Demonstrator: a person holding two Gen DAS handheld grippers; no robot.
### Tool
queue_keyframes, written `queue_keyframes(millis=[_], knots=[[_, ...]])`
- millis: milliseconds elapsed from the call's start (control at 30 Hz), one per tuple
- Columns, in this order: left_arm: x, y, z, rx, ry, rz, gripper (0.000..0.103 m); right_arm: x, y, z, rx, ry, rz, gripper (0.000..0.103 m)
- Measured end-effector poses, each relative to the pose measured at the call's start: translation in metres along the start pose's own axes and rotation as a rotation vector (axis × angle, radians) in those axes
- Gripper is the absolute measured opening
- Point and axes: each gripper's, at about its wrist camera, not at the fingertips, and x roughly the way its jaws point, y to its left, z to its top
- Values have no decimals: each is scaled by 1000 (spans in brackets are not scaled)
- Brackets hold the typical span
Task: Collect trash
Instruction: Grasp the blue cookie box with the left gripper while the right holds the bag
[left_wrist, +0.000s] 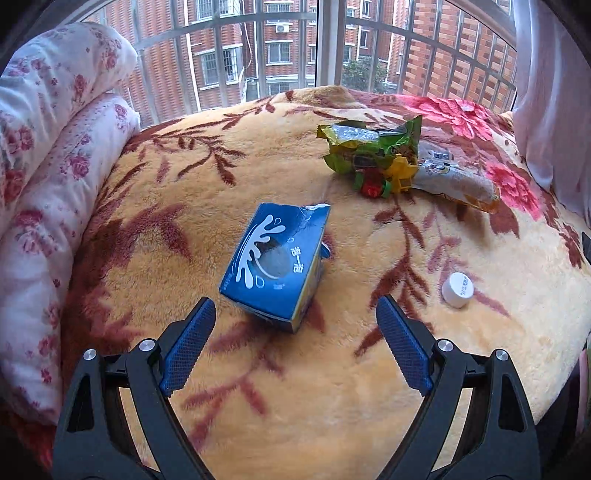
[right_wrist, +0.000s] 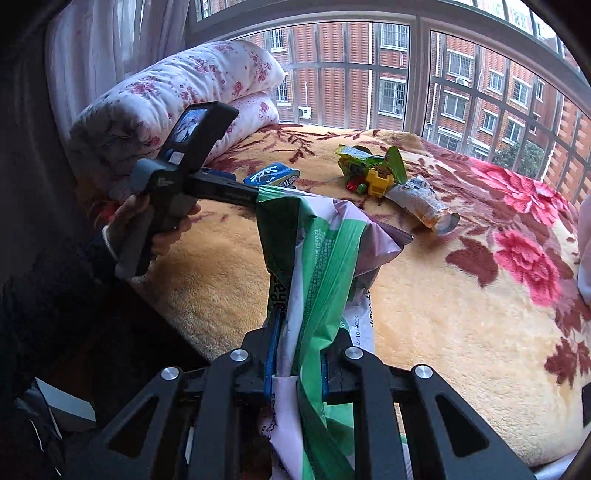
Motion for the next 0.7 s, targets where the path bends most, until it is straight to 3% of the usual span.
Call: queue_keyframes(millis=[333, 400, 500, 700], knots=[[47, 6, 23, 21, 61, 68, 86, 9, -16, -16, 35, 11, 4, 17], [52, 2, 23, 20, 65, 86, 63, 13, -20, -16, 51, 14, 10, 17], [52, -9, 20, 38, 50, 125, 56, 18, -26, -17, 74, 17, 17, 17], [29, -35, 15, 66, -11, 201, 55, 20, -33, -22, 110, 15, 17, 17]])
